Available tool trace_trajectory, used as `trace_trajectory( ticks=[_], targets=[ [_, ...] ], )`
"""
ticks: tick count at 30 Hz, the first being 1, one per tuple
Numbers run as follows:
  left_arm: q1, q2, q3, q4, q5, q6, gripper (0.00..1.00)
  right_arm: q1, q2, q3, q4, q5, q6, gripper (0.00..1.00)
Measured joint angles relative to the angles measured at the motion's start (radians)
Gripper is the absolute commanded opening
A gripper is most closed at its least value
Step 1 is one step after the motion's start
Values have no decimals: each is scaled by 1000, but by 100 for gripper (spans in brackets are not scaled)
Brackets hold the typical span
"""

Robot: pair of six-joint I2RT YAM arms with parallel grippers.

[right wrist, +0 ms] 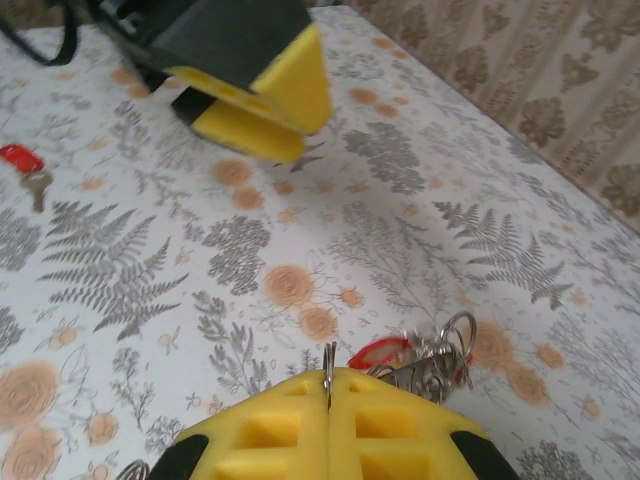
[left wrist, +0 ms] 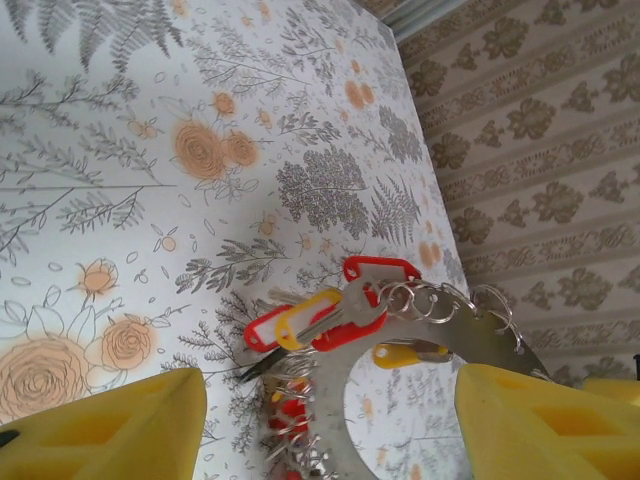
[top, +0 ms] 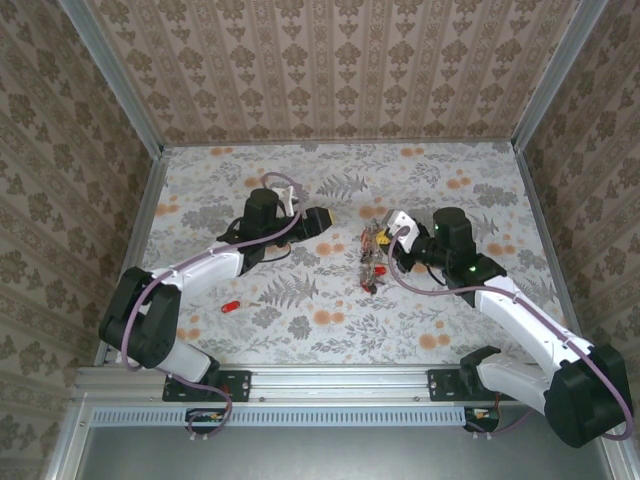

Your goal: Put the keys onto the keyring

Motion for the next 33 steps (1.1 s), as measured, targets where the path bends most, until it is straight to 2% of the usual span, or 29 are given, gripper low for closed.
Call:
trace_trajectory(
  ticks=[5,11,14,19,22,28,33],
  targets=[
    [-51,-61,-29,80,4,202,61,-3,4,6,-35,-135,-72,0],
    [-105,-198,-164,214,64,517,51,-13,48,32,-48,-274,-104,0],
    [-107,-224,-175,200,118,653,43,-17,65,34,-49,-323,-126,0],
    [-115,-225,-136,83,225,841,42,-18,87,60,-71,-371,-167,0],
    [-143,-212,-104,30,254,926,41,-18,102,82,-85,-383,-189,0],
    [-181,-157,-46,-47,279,1043,26,-18,120,103,-97,-401,-213,0],
    [-183,-120,-28,-82,277,1087,28,-18,133,117,-134,-401,-236,0]
  ],
)
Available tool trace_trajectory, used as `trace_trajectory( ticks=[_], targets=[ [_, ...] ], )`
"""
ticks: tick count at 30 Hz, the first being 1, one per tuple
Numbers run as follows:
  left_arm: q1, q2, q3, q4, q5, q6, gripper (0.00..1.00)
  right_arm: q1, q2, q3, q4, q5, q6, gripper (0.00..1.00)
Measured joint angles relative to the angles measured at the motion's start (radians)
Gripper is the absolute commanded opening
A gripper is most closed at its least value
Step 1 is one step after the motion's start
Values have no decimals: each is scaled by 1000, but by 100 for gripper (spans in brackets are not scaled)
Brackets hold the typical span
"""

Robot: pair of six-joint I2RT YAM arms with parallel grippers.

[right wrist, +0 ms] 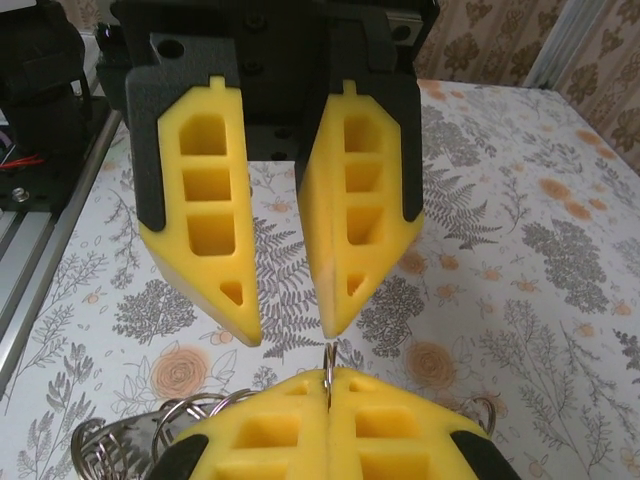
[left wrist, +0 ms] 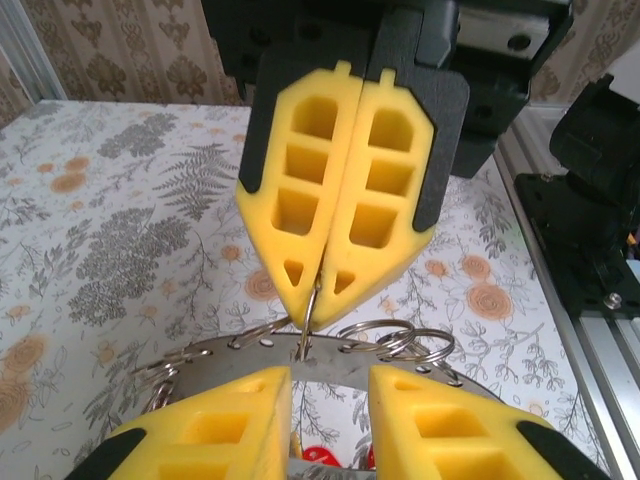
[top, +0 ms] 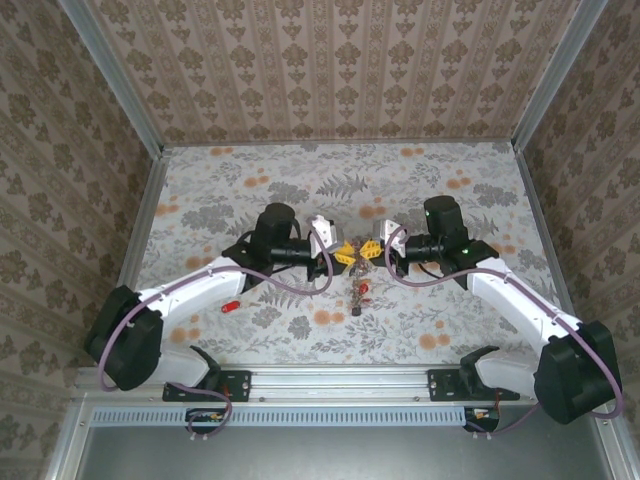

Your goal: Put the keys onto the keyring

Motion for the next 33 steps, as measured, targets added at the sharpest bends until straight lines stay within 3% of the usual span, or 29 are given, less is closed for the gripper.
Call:
trace_trajectory(
  ticks=[18,23,29,33],
  targets=[
    [-31,53,55,-61,-24,85,24,3,18,5,-30,-14,-21,0],
    [-37,53,66,-85,-41,107,17,3,20,6,-37,-22,-22,0],
    [-39,58,80,-105,-56,125,0,5,20,14,-60,-22,-22,3],
    [-43,62,85,-112,-65,132,0,5,20,16,-72,-15,-23,10]
  ],
)
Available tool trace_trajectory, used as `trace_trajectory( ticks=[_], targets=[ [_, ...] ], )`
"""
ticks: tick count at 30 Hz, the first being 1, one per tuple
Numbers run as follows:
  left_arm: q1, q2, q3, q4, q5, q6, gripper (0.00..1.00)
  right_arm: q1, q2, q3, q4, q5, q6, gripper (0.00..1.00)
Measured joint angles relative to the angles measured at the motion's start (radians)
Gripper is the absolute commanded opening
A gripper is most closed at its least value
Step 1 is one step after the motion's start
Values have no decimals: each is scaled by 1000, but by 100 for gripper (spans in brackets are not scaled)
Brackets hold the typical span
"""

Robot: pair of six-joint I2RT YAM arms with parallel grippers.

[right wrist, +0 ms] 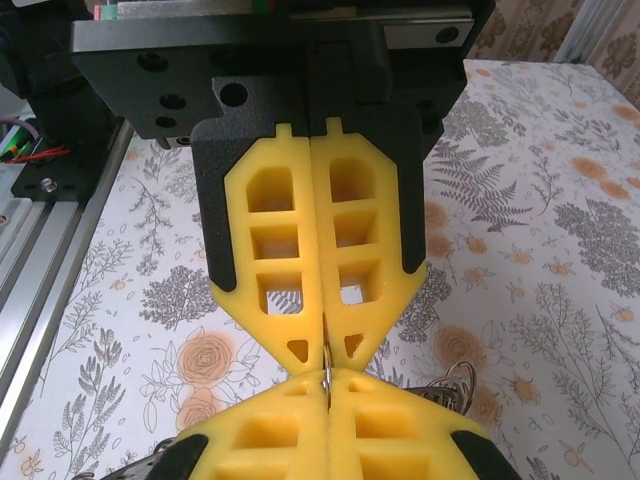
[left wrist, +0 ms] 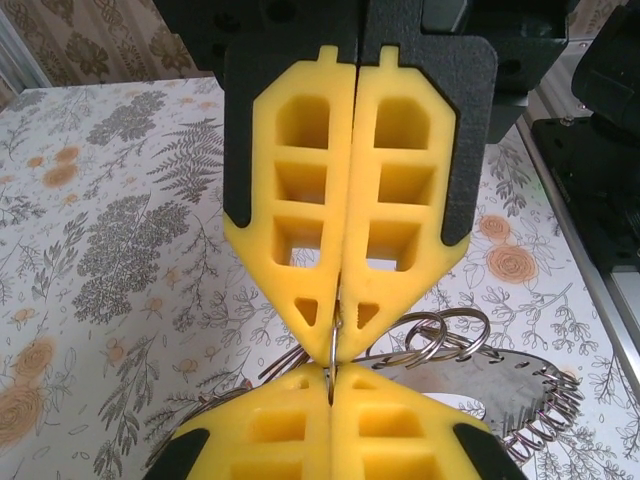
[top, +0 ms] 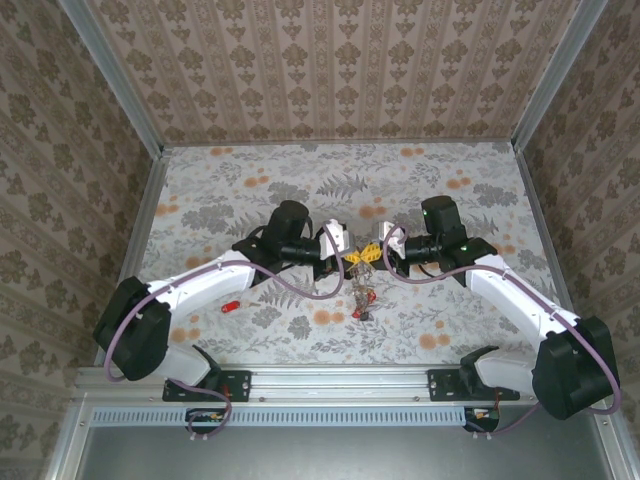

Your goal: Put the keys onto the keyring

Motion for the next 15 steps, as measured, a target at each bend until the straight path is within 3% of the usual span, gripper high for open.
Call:
trace_trajectory(
  ticks=[7,15],
  targets=[
    [-3,1,-28,56,-16,-18,0,0,-23,0,3,32,-3,21],
    [-3,1,-83,160,-16,-72,0,0,-37,-23,13,48,-2,24]
  ],
)
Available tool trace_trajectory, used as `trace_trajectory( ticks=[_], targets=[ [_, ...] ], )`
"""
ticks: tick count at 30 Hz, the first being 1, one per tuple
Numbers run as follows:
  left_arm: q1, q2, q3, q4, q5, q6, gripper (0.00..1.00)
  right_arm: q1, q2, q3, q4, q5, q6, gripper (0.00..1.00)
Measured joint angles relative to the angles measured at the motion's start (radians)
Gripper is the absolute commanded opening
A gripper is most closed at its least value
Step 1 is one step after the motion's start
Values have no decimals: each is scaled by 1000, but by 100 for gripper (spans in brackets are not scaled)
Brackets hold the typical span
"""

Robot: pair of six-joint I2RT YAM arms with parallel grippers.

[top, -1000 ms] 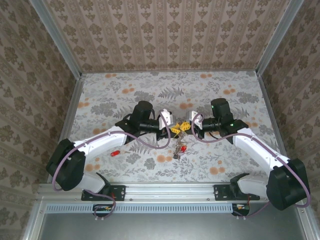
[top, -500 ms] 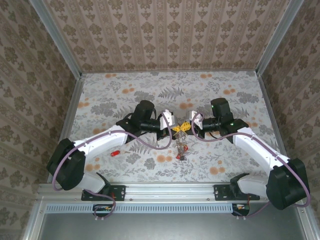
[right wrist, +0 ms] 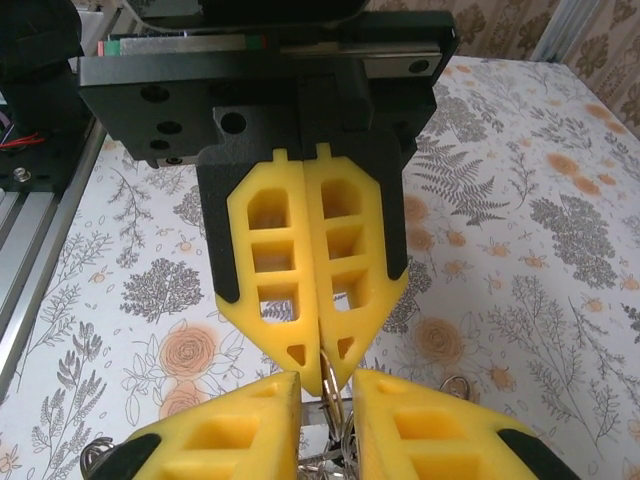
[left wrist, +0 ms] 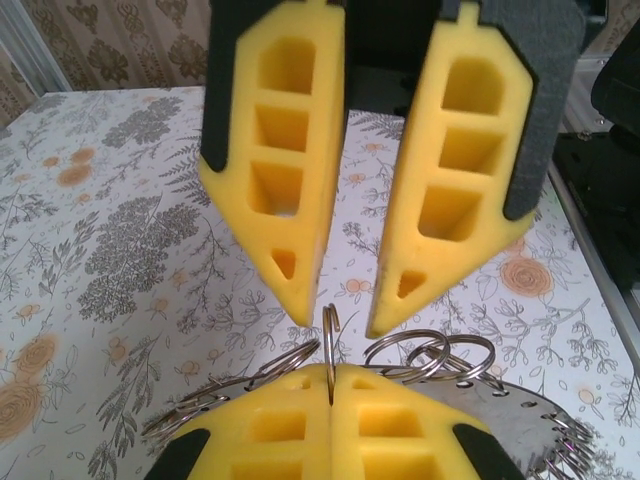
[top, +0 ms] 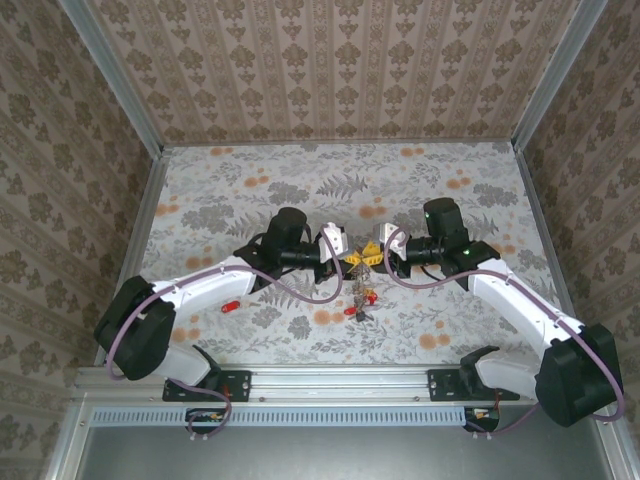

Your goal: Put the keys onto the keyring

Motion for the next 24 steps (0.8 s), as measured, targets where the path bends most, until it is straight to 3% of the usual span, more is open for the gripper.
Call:
trace_trajectory(
  ticks=[9,12,16,21,24],
  targets=[
    [0,0,-29,93,6,-50,0,-15,0,-26,22,3,7,24],
    [0,0,-35,105,8,-61,0,-21,0,-32,40,2,18,20],
    [2,0,-43,124,10,-72,0,-26,0,-35,58,2,33,6],
    [10,0,-45,136,10,-80,1,-26,0,-35,67,1,47,0],
    [10,0,-44,129,10,-79,10,-26,0,-34,60,2,47,0]
  ],
)
